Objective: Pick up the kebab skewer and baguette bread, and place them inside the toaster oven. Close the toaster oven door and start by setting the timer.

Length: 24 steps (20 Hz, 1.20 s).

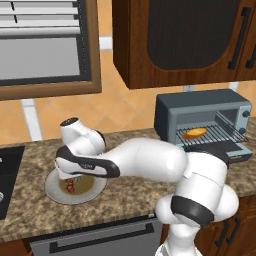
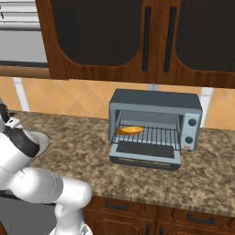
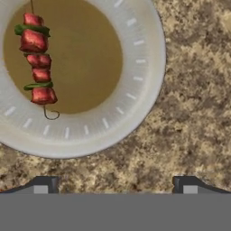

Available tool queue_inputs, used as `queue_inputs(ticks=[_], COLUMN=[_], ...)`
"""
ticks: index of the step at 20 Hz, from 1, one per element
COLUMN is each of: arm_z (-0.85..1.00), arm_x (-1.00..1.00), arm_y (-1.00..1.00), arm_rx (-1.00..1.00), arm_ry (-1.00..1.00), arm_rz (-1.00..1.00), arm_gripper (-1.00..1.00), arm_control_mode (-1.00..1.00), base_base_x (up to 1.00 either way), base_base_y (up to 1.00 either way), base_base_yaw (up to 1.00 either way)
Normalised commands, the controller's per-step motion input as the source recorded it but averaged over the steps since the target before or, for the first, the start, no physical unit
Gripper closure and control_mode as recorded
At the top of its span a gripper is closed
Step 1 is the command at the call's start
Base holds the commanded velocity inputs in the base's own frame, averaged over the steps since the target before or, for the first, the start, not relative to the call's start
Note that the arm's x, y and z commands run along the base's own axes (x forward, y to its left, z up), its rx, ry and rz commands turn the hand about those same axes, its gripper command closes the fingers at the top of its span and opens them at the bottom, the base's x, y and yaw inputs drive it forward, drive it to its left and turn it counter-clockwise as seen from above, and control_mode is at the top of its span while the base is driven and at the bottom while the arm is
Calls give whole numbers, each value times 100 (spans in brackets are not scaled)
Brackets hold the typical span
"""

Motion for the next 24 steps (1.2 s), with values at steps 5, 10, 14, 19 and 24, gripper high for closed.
queue_inputs(ticks=[5, 10, 14, 19, 24], arm_z=[-8, 0, -14, -45, -55], arm_x=[-1, 35, 54, 34, 4], arm_y=[67, 13, 13, 34, 12], arm_rx=[1, 0, 0, -2, 0], arm_ry=[3, 0, 0, 0, -6], arm_rz=[0, 0, 0, 0, 0], arm_gripper=[-100, -100, -100, -100, -100], arm_control_mode=[-100, -100, -100, -100, -100], base_base_x=[0, 0, 0, 0, 0], base_base_y=[0, 0, 0, 0, 0], base_base_yaw=[0, 0, 0, 0, 0])
